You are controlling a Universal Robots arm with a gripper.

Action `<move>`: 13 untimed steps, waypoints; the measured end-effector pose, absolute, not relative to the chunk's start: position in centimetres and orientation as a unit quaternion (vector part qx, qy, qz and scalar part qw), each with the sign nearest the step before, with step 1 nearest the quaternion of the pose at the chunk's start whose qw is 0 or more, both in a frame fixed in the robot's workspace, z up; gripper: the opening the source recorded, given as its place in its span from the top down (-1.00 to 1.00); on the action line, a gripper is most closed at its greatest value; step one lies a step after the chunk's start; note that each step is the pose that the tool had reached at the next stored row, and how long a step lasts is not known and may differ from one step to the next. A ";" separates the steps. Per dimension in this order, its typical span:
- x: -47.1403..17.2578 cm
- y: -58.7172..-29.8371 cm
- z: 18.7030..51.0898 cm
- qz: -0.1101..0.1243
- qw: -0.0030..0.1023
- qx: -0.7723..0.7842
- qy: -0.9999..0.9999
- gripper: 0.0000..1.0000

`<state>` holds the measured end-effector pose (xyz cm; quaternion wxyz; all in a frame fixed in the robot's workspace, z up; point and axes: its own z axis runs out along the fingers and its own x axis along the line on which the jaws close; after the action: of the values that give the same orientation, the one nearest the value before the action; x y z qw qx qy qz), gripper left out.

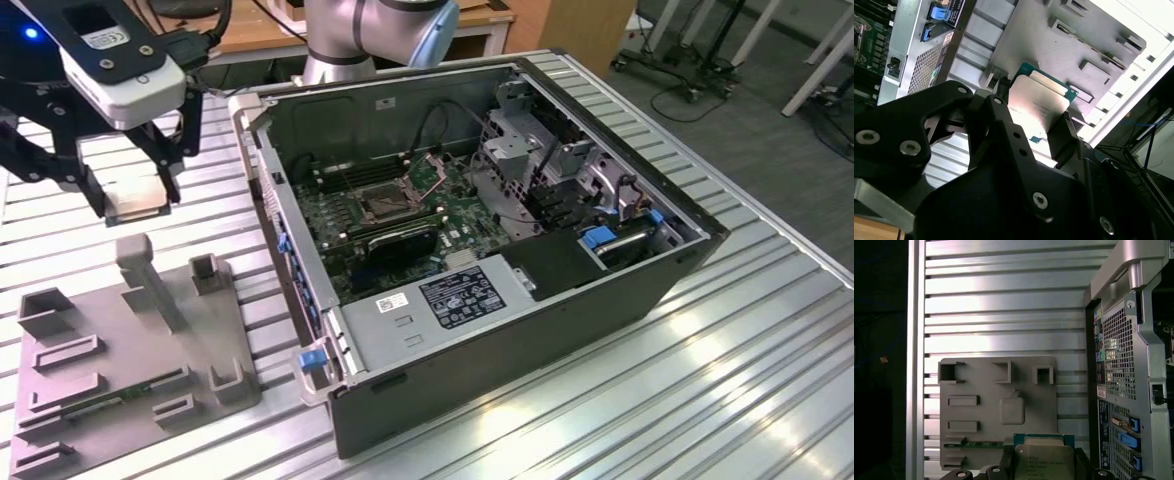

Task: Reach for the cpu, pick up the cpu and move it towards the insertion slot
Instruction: 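Pick up the cpu and move it towards the insertion slot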

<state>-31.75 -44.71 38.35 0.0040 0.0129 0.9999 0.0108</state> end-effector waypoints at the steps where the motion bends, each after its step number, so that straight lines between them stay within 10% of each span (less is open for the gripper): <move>1: -31.7 -44.7 38.3 0.011 0.004 0.013 1.000 -0.09; 13: -30.7 -44.7 38.3 0.011 0.004 0.013 1.000 -0.09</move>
<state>-30.70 -44.71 38.34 0.0040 0.0129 0.9999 0.0108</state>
